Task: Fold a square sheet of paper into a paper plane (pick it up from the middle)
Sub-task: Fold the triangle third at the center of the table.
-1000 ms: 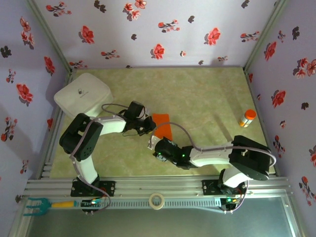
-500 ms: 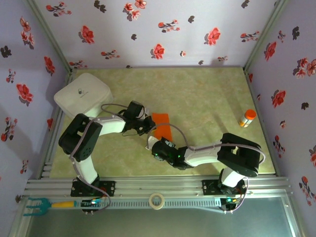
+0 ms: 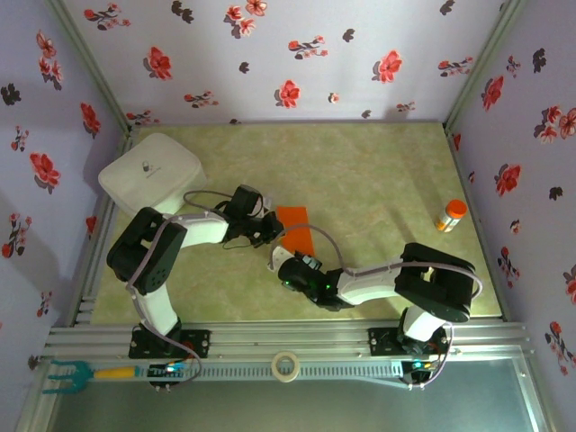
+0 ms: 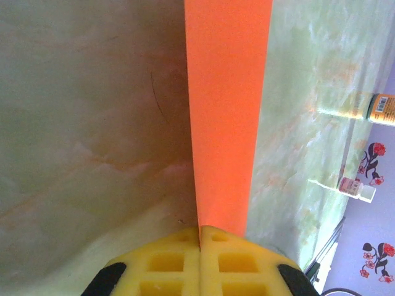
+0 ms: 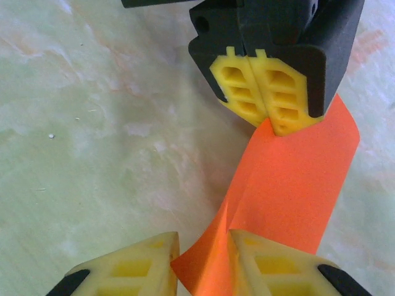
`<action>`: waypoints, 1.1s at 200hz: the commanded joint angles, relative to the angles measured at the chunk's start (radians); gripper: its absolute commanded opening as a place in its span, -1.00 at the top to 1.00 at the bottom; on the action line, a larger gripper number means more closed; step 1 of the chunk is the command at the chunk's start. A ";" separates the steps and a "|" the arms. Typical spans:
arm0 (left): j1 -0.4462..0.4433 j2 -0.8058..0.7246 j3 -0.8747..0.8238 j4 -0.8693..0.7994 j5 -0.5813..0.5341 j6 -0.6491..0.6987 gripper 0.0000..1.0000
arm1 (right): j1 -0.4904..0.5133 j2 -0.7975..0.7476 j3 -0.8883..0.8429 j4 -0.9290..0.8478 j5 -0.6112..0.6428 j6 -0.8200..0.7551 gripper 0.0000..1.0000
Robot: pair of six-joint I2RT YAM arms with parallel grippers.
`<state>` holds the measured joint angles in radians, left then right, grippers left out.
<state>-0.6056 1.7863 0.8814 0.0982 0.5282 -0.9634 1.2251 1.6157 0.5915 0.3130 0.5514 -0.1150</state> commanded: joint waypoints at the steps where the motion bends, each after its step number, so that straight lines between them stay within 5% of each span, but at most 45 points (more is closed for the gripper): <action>1: 0.007 -0.020 -0.007 0.014 0.013 -0.007 1.00 | 0.008 -0.026 -0.015 0.031 0.035 0.035 0.54; 46: 0.007 -0.021 -0.013 0.018 0.009 -0.014 0.99 | 0.009 -0.050 -0.017 0.024 0.018 0.049 0.52; 122: 0.008 -0.025 -0.015 0.022 0.011 -0.017 1.00 | 0.008 -0.048 -0.013 -0.008 0.025 0.052 0.79; 220: 0.007 -0.021 -0.004 0.014 0.010 -0.014 1.00 | 0.005 -0.061 -0.016 -0.022 0.042 0.054 0.90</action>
<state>-0.6056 1.7863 0.8814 0.1047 0.5282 -0.9676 1.2251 1.5772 0.5804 0.3126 0.5598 -0.0769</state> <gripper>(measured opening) 0.060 0.060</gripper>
